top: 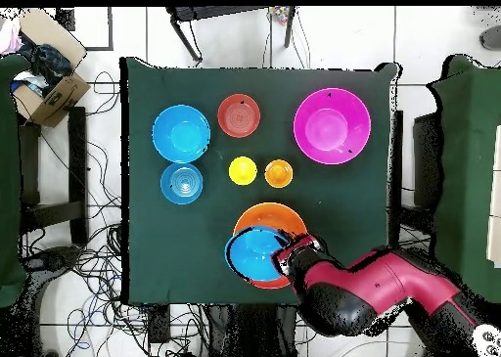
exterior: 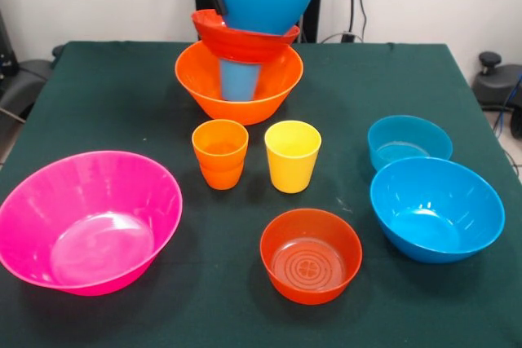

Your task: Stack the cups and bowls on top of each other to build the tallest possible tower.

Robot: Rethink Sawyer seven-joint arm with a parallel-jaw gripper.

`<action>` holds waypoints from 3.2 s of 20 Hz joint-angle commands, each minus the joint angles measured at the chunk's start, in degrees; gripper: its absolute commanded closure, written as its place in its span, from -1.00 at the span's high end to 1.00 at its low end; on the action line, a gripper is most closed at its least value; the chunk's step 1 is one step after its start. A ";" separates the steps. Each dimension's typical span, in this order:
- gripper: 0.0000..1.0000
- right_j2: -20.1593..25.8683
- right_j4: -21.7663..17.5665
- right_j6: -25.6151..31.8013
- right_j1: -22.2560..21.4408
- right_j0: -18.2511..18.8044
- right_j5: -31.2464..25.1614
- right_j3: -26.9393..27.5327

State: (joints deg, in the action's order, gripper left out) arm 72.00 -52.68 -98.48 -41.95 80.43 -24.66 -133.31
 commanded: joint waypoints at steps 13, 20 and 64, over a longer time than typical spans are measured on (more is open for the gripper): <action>-1.00 1.31 6.58 5.35 -0.82 0.57 -2.43 3.55; -1.00 0.68 6.26 5.58 -0.49 0.70 -1.19 4.91; -1.00 -9.06 -1.52 8.63 9.03 2.04 -4.58 2.02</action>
State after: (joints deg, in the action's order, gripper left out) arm 69.39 -47.76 -98.48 -36.63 85.99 -24.48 -130.36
